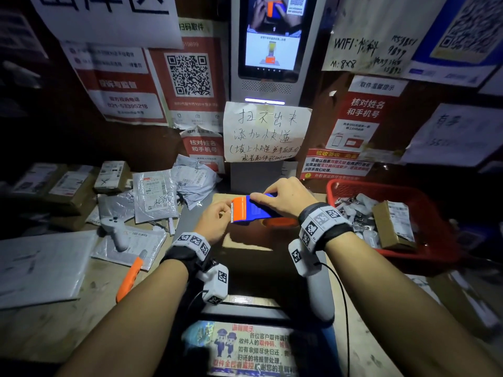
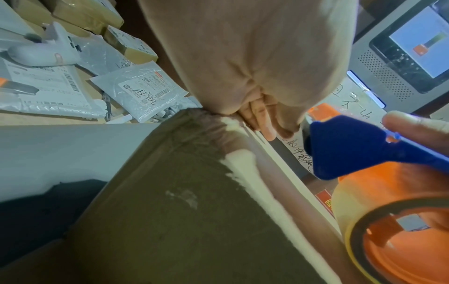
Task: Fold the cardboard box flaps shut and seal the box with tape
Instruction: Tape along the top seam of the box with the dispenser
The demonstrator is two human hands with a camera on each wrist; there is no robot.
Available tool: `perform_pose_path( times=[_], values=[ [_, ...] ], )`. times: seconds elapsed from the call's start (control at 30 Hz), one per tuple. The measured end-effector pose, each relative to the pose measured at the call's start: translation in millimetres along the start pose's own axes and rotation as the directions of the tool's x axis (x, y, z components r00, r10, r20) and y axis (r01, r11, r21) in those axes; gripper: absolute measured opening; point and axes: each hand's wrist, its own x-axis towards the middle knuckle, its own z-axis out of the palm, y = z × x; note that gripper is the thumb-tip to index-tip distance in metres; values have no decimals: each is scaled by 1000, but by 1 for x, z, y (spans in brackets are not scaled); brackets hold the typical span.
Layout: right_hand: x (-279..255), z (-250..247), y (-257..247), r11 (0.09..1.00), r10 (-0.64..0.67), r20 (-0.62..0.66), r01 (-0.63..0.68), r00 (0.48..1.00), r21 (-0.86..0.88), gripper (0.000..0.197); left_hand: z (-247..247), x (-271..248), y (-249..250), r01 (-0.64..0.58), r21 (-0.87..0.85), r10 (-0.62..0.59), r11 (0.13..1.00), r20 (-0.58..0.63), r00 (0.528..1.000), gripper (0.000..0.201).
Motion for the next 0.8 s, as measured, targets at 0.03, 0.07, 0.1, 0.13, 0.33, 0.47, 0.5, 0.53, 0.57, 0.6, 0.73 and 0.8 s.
perform_pose_path(
  times=[0.03,0.07,0.1,0.13,0.33,0.47,0.5,0.53,0.57,0.6,0.73,0.8],
  values=[
    [1,0,0,1000,6,12,-6,1000,3,64,0,0,1,-1,6,1,1000,-5,1000,24],
    [2,-1,1,1000,12,22,-12,1000,5,64,1,0,1,-4,7,5,1000,-11,1000,22],
    [2,-2,2,1000,14,30,-14,999,3,63,2,-1,3,-3,9,3,1000,-13,1000,22],
    [3,-3,2,1000,12,36,-12,999,-1,62,3,-1,4,-3,13,3,1000,-11,1000,25],
    [3,-9,8,1000,24,69,-24,997,-7,62,4,1,6,1,28,0,1000,-11,1000,25],
    [0,-12,14,999,46,87,-45,995,-9,61,8,3,2,-9,-9,9,1000,-5,1000,28],
    [0,-13,15,999,50,93,-49,994,-7,61,8,3,1,-10,-6,10,1000,-8,1000,28],
    [-1,-14,15,999,51,99,-51,994,-4,61,8,3,1,-10,2,10,1000,-9,1000,27],
    [-1,-14,16,999,50,105,-50,993,-3,61,8,3,0,-9,9,9,1000,-8,1000,26],
    [-1,-15,17,999,46,114,-45,992,-9,62,8,3,0,-3,15,3,1000,-8,1000,25],
    [-10,-29,40,996,78,137,-70,988,-62,67,6,1,-2,-2,0,2,1000,-15,1000,26],
    [-20,-39,55,992,103,115,-94,988,-79,68,5,2,-2,-7,10,7,1000,7,1000,27]
  ],
)
